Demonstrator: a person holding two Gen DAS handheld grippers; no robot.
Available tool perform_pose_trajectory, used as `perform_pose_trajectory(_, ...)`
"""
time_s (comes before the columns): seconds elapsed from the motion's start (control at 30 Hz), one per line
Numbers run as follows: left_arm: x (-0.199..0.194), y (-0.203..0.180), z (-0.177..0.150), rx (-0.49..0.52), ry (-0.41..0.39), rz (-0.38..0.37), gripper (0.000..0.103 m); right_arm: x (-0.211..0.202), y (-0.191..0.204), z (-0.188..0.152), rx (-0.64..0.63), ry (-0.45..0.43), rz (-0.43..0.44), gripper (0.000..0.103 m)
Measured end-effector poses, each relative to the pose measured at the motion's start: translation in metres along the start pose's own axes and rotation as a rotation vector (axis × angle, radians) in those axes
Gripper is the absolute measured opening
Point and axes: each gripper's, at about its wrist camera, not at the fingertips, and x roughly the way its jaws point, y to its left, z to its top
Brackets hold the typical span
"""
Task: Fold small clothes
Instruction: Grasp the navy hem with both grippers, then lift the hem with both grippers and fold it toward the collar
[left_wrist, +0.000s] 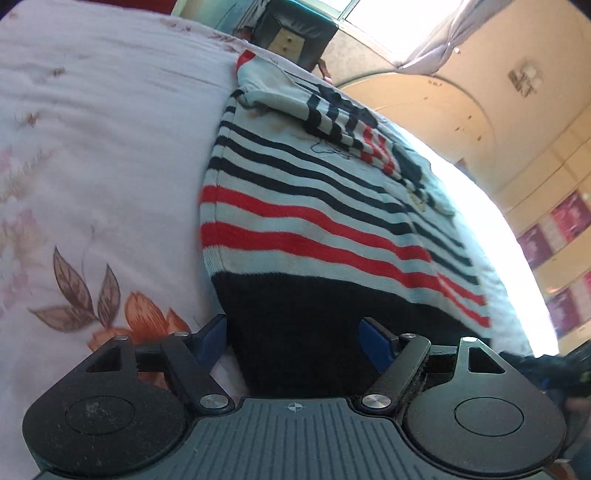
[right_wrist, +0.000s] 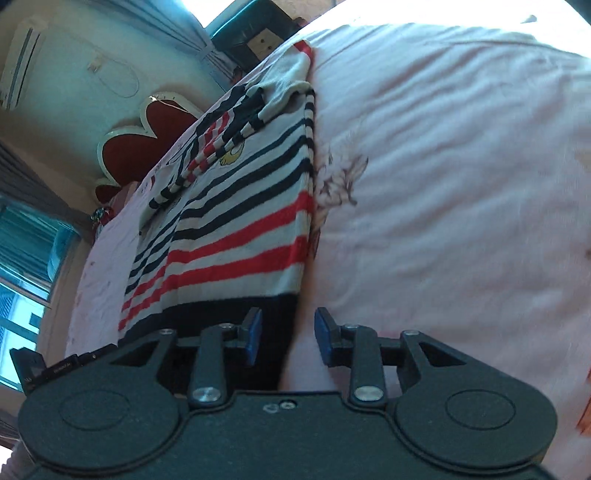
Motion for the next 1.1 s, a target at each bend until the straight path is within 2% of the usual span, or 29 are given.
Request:
perform_pose_trajectory(0.07,0.002,0.015,-0.008,-0.110,-0.009,-0.108,0.076,0.003,0.002,-0.013,0.041,0.028,0.042,0.031)
perform_pose_trajectory(0.17,0.013,0.031,-0.006,-0.210,-0.028,-0.212,0.075,0.009,0.005,-0.022,0.082,0.014,0.068,0.031)
perform_pose_trajectory(0.2,0.018,0.033,-0.003,-0.229,-0.021,-0.232,0.066,0.012,0.005,-0.021,0.103,0.010,0.080,0.031)
perform_pose_trajectory(0.23,0.024,0.034,0.000,-0.232,-0.005,-0.229,0.049,0.016,0.005,-0.019,0.121,0.008,0.090,0.029)
perform_pose_trajectory(0.27,0.031,0.033,0.002,-0.224,0.012,-0.220,0.042,0.021,0.006,-0.017,0.129,0.007,0.100,0.028)
perform_pose_trajectory(0.3,0.035,0.033,0.004,-0.218,0.020,-0.225,0.038,0.026,0.007,-0.014,0.128,0.007,0.106,0.027)
perform_pose_trajectory(0.4,0.035,0.033,0.006,-0.226,0.029,-0.237,0.038,0.036,0.013,-0.008,0.106,0.017,0.115,0.023)
perform_pose_trajectory(0.43,0.034,0.031,0.005,-0.198,0.031,-0.230,0.036,0.038,0.015,-0.008,0.095,0.019,0.105,0.017)
perform_pose_trajectory(0.47,0.033,0.028,0.005,-0.160,0.028,-0.209,0.026,0.038,0.017,-0.008,0.083,0.019,0.095,0.009)
perform_pose_trajectory(0.5,0.031,0.025,0.005,-0.128,0.025,-0.166,0.005,0.038,0.019,-0.011,0.053,0.020,0.080,0.006)
perform_pose_trajectory(0.57,0.014,0.030,0.005,-0.141,-0.060,-0.221,0.005,0.031,0.026,-0.013,-0.012,0.002,0.048,0.006)
perform_pose_trajectory(0.6,0.001,0.033,0.005,-0.147,-0.118,-0.256,0.005,0.023,0.031,-0.012,-0.041,-0.022,0.058,0.006)
perform_pose_trajectory(0.67,-0.014,0.035,0.007,-0.141,-0.179,-0.306,0.005,0.004,0.040,-0.011,-0.088,-0.076,0.094,0.006)
perform_pose_trajectory(0.7,-0.015,0.035,0.007,-0.125,-0.181,-0.296,0.005,-0.006,0.043,-0.010,-0.120,-0.104,0.116,0.006)
perform_pose_trajectory(0.73,-0.008,0.036,0.006,-0.113,-0.151,-0.256,0.005,-0.011,0.043,-0.009,-0.138,-0.122,0.133,0.005)
perform_pose_trajectory(0.77,0.005,0.040,0.004,-0.118,-0.092,-0.205,0.005,-0.008,0.038,-0.008,-0.133,-0.121,0.127,0.005)
perform_pose_trajectory(0.8,0.015,0.044,0.001,-0.134,-0.051,-0.165,0.005,0.001,0.031,-0.007,-0.116,-0.086,0.084,0.005)
perform_pose_trajectory(0.87,0.017,0.048,-0.005,-0.179,-0.076,-0.187,0.005,0.018,0.020,-0.007,-0.096,-0.023,-0.008,0.005)
perform_pose_trajectory(0.97,0.017,0.048,-0.008,-0.211,-0.098,-0.195,0.005,0.009,0.023,-0.010,-0.066,-0.067,0.047,0.005)
perform_pose_trajectory(1.1,0.019,0.050,-0.005,-0.263,-0.135,-0.226,0.005,0.009,0.023,-0.005,-0.061,-0.078,0.028,0.006)
